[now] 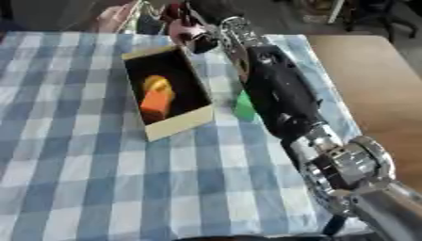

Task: Pick up objects on the table and place them in the box.

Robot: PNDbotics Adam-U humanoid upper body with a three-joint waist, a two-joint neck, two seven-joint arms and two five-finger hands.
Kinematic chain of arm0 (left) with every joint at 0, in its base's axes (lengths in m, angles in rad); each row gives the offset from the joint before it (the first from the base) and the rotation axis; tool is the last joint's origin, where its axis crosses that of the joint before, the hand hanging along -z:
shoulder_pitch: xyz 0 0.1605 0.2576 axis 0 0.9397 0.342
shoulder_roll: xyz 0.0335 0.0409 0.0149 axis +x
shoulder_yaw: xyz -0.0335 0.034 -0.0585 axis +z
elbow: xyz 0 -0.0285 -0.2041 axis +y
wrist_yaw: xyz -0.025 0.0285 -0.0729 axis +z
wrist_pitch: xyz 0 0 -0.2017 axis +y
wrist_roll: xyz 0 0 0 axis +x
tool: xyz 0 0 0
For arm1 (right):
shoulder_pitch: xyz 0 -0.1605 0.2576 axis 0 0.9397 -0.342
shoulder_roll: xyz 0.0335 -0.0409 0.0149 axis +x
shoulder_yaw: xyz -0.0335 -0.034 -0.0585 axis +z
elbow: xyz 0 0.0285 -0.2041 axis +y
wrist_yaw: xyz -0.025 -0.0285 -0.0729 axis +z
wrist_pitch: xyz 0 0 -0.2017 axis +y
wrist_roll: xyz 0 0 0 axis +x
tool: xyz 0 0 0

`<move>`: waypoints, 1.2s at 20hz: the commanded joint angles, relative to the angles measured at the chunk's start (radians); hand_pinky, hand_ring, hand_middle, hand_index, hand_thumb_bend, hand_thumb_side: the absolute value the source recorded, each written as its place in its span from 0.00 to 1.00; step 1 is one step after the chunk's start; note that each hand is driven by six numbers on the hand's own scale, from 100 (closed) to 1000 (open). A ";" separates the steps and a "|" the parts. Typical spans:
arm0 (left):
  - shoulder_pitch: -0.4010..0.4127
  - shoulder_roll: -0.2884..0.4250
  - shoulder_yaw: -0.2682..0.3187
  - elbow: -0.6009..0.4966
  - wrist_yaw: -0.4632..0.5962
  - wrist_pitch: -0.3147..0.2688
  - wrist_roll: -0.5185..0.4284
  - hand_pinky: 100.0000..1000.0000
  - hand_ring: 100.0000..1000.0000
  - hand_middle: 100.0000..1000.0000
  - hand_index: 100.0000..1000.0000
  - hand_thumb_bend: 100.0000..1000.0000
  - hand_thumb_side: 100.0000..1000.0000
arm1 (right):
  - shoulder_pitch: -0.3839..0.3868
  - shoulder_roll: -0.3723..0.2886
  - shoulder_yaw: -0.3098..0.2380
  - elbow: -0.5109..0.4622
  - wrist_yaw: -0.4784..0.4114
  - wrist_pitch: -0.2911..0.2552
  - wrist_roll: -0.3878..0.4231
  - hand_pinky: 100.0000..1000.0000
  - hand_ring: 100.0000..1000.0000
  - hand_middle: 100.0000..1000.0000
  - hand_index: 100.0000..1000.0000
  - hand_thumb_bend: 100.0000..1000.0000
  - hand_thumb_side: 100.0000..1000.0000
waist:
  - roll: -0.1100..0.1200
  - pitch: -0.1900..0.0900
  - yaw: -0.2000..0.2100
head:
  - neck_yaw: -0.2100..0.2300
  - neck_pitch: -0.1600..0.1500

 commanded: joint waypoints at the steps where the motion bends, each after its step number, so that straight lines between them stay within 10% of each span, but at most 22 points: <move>1: -0.012 0.008 0.005 -0.021 0.004 -0.003 -0.003 0.75 0.54 0.55 0.77 0.00 0.55 | -0.017 0.020 0.014 -0.003 0.017 -0.034 0.039 0.71 0.53 0.45 0.52 0.01 0.00 | 0.020 -0.002 0.001 | -0.006 -0.012; 5: -0.012 0.007 0.005 -0.020 0.004 -0.002 -0.004 0.75 0.54 0.55 0.77 0.00 0.56 | -0.006 0.036 0.036 0.012 0.035 -0.093 0.108 0.74 0.60 0.56 0.76 0.05 0.00 | 0.020 -0.003 0.002 | -0.007 -0.013; 13: -0.008 0.008 0.007 -0.018 0.002 -0.001 -0.008 0.75 0.54 0.55 0.77 0.00 0.56 | 0.004 0.002 0.046 -0.017 -0.026 -0.179 0.256 0.77 0.66 0.64 0.88 0.12 0.45 | 0.019 -0.006 -0.005 | 0.000 -0.014; 24: 0.000 0.012 0.010 -0.016 -0.002 -0.001 -0.007 0.75 0.54 0.55 0.77 0.00 0.56 | 0.008 -0.148 0.001 -0.083 -0.218 -0.129 0.348 0.78 0.66 0.66 0.88 0.05 0.37 | 0.016 -0.014 -0.024 | 0.008 -0.011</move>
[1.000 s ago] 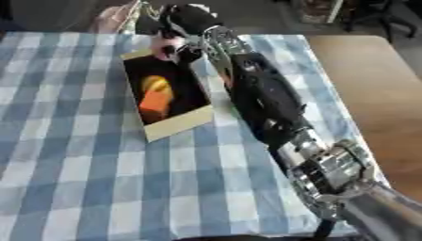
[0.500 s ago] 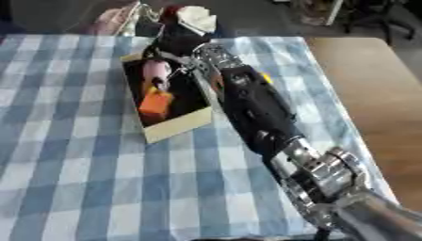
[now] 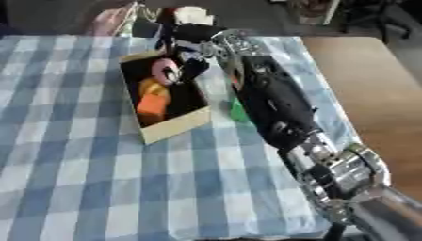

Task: Pick up objects on the table and place them in the box.

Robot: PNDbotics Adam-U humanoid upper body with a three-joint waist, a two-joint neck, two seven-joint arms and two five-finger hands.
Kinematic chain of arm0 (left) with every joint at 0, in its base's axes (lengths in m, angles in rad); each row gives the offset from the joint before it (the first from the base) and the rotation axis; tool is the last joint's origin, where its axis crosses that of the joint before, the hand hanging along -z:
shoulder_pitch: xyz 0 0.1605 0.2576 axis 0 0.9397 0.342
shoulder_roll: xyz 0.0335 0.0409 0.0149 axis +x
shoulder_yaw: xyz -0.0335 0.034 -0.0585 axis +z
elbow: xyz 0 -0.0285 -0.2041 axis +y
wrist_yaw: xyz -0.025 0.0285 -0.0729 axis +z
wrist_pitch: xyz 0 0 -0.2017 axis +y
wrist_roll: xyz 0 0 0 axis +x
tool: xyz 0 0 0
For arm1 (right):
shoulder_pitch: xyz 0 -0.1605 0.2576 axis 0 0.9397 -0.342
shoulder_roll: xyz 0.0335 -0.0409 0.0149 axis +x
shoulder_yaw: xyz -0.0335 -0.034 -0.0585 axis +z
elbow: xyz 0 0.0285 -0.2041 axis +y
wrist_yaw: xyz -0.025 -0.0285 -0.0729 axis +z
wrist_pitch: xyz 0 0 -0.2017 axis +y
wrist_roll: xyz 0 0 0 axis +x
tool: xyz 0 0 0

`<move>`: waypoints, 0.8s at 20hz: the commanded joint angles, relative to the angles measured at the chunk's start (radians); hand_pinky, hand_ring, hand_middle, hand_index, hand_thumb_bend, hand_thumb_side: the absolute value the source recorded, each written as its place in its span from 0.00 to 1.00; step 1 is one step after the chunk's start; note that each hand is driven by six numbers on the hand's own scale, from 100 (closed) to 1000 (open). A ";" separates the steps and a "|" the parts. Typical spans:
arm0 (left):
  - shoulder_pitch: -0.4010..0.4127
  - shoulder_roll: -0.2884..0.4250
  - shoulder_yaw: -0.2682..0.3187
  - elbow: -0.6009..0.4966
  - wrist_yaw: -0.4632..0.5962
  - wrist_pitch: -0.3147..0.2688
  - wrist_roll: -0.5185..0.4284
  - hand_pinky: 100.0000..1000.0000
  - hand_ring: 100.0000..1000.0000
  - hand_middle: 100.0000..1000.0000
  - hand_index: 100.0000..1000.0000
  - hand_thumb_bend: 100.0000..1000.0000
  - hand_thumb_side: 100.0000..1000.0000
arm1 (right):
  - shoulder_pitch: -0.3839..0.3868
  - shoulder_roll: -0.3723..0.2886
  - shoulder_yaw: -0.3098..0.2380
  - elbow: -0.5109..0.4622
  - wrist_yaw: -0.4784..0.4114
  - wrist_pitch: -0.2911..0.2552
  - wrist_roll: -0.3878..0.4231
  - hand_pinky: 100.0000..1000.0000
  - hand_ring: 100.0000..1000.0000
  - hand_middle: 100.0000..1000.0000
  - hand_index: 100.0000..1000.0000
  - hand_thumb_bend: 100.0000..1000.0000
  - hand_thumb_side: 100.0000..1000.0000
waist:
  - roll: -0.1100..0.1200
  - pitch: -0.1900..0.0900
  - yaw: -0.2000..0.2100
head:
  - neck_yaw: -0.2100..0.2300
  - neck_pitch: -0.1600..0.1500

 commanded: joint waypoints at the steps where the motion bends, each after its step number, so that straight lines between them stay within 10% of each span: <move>1: -0.003 0.013 0.010 -0.016 -0.003 -0.001 -0.001 0.75 0.54 0.55 0.77 0.00 0.56 | -0.016 -0.073 -0.021 -0.033 -0.028 0.026 0.012 0.78 0.67 0.67 0.88 0.06 0.35 | 0.016 -0.015 -0.002 | 0.004 -0.003; 2: -0.002 0.013 0.011 -0.016 -0.003 -0.001 0.000 0.75 0.54 0.55 0.77 0.00 0.56 | -0.013 -0.089 -0.025 -0.032 -0.021 0.036 0.012 0.78 0.68 0.67 0.88 0.00 0.13 | 0.015 -0.015 -0.003 | 0.005 -0.003; 3: -0.001 0.014 0.011 -0.016 -0.003 -0.001 0.000 0.75 0.54 0.55 0.77 0.00 0.56 | -0.010 -0.104 -0.030 -0.028 -0.011 0.045 0.010 0.78 0.68 0.68 0.88 0.08 0.31 | 0.014 -0.016 -0.004 | 0.006 -0.003; 16: 0.006 0.015 0.015 -0.013 -0.010 0.002 -0.003 0.75 0.54 0.55 0.77 0.00 0.56 | 0.051 -0.220 -0.090 0.100 0.140 0.090 -0.019 0.78 0.73 0.71 0.87 0.15 0.30 | 0.008 -0.024 -0.011 | 0.012 -0.005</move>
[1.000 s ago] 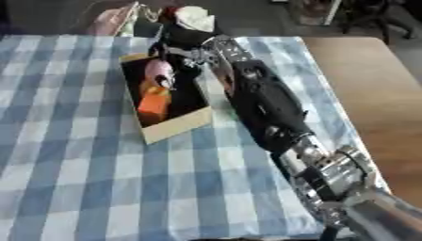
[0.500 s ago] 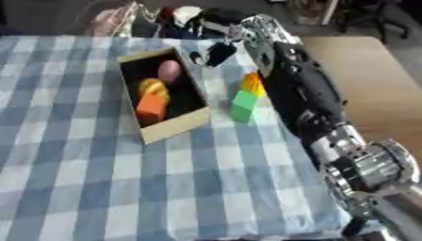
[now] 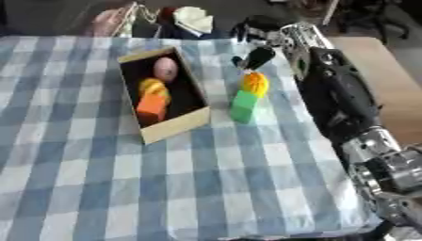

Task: Pick up objects on the table and place them in the box.

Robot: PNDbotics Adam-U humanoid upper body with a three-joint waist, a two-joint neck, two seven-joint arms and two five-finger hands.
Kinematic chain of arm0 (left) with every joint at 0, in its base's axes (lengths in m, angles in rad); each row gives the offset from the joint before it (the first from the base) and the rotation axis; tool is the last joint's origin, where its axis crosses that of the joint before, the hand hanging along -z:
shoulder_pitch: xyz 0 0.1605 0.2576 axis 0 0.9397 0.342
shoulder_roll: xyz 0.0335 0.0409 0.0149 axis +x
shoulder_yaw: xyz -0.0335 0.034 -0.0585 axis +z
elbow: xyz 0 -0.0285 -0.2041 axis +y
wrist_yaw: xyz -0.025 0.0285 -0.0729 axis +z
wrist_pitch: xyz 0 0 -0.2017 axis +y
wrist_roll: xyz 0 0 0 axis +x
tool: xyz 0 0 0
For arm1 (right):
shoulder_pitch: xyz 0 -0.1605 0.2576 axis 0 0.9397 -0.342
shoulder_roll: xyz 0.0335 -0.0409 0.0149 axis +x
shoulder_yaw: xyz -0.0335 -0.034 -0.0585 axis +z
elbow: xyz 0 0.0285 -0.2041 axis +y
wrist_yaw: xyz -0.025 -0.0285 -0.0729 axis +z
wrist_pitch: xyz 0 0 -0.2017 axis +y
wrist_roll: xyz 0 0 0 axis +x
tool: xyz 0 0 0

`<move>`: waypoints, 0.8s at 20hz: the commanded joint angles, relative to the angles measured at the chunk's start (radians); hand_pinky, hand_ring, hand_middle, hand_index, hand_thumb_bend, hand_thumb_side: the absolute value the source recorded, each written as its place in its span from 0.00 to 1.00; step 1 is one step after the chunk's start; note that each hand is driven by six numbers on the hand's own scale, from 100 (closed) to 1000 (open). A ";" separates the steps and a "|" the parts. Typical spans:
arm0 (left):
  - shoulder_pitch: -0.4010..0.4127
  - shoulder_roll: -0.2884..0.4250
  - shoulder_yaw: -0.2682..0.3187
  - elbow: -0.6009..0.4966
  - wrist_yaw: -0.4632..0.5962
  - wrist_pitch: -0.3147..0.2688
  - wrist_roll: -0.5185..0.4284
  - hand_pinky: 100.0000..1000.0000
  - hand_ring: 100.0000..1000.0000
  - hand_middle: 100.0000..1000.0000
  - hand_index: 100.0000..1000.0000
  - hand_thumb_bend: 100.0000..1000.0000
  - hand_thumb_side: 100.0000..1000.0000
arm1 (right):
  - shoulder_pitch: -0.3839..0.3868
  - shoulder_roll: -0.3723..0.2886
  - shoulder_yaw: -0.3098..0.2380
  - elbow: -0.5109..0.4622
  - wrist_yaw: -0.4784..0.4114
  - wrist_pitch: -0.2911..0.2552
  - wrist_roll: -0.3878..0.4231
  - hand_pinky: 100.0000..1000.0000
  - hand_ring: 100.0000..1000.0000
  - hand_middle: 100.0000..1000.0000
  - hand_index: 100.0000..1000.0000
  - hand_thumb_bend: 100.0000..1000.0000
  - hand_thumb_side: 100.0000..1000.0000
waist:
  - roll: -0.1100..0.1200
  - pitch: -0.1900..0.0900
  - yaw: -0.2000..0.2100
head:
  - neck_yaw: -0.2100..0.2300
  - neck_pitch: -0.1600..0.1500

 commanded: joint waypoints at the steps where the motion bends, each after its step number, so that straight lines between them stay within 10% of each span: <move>1: -0.006 0.015 0.009 -0.014 -0.003 0.001 -0.001 0.75 0.54 0.55 0.77 0.00 0.56 | -0.012 -0.047 -0.014 0.020 0.042 0.003 0.010 0.78 0.74 0.72 0.86 0.16 0.31 | 0.007 -0.023 -0.002 | 0.002 -0.005; 16: -0.001 0.016 0.011 -0.014 -0.006 0.001 -0.001 0.75 0.54 0.56 0.77 0.00 0.56 | 0.009 -0.072 -0.019 0.034 0.003 -0.054 0.123 0.78 0.73 0.70 0.82 0.11 0.31 | 0.006 -0.025 -0.005 | 0.006 -0.003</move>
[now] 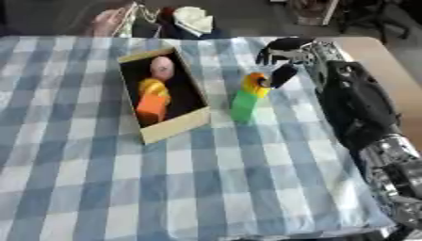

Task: Pick up objects on the table and place them in the box.

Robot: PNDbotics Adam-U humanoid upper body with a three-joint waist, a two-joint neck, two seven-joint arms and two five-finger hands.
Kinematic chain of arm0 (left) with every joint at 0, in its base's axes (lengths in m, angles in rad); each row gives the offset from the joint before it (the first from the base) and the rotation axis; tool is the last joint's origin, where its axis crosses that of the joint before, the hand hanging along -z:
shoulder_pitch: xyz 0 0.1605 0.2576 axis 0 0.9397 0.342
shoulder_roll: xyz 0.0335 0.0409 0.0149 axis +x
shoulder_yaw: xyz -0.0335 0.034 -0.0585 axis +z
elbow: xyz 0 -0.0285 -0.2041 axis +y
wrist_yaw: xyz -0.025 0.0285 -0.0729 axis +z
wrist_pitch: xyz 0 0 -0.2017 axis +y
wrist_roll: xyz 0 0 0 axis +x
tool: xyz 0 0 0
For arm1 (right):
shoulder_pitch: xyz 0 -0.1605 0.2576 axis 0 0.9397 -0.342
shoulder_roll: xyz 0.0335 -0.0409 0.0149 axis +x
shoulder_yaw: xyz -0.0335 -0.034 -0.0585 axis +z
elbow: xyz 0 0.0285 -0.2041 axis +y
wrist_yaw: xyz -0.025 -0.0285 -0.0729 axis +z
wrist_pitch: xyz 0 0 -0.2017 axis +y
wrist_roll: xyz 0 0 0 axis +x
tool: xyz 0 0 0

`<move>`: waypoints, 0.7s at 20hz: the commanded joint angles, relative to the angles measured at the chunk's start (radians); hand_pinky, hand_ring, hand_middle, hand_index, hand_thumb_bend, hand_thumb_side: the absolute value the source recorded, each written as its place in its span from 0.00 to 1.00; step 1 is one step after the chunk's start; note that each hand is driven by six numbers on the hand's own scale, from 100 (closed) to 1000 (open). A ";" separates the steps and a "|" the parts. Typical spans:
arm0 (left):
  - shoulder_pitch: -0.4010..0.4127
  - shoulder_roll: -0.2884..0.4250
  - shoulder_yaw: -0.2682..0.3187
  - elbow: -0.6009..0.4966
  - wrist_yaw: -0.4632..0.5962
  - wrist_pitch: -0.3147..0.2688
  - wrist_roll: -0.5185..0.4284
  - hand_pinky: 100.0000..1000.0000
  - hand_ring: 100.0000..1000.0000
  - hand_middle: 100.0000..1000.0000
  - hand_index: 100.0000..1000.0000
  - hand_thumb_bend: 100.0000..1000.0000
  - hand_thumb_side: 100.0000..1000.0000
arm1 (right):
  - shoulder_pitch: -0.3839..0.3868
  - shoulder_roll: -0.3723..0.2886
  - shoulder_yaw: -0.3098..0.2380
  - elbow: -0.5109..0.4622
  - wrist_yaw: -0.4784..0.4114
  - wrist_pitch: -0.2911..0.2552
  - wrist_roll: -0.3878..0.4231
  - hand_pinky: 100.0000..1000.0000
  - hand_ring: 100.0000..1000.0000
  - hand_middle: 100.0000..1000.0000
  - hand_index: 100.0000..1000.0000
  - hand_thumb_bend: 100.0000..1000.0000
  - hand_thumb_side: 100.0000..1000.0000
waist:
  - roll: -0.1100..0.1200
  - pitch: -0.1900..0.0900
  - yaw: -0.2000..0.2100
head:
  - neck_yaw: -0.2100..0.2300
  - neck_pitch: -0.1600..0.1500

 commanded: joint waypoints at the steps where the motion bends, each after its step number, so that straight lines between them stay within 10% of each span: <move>1: -0.003 0.016 0.010 -0.013 -0.002 0.001 -0.001 0.75 0.54 0.56 0.77 0.00 0.56 | -0.020 -0.044 0.001 -0.028 -0.026 -0.017 0.026 0.77 0.74 0.71 0.82 0.12 0.32 | 0.006 -0.026 -0.002 | 0.001 -0.003; 9: -0.004 0.016 0.010 -0.014 0.000 0.001 -0.003 0.75 0.54 0.56 0.77 0.00 0.56 | -0.010 -0.025 0.021 -0.007 0.020 -0.042 0.126 0.78 0.75 0.71 0.79 0.15 0.36 | 0.006 -0.025 0.000 | -0.001 -0.006; 14: -0.007 0.016 0.010 -0.015 0.001 0.000 -0.003 0.75 0.54 0.56 0.77 0.00 0.56 | -0.003 -0.005 0.020 0.003 0.039 -0.049 0.131 0.77 0.73 0.66 0.61 0.09 0.18 | 0.008 -0.022 0.001 | 0.000 -0.007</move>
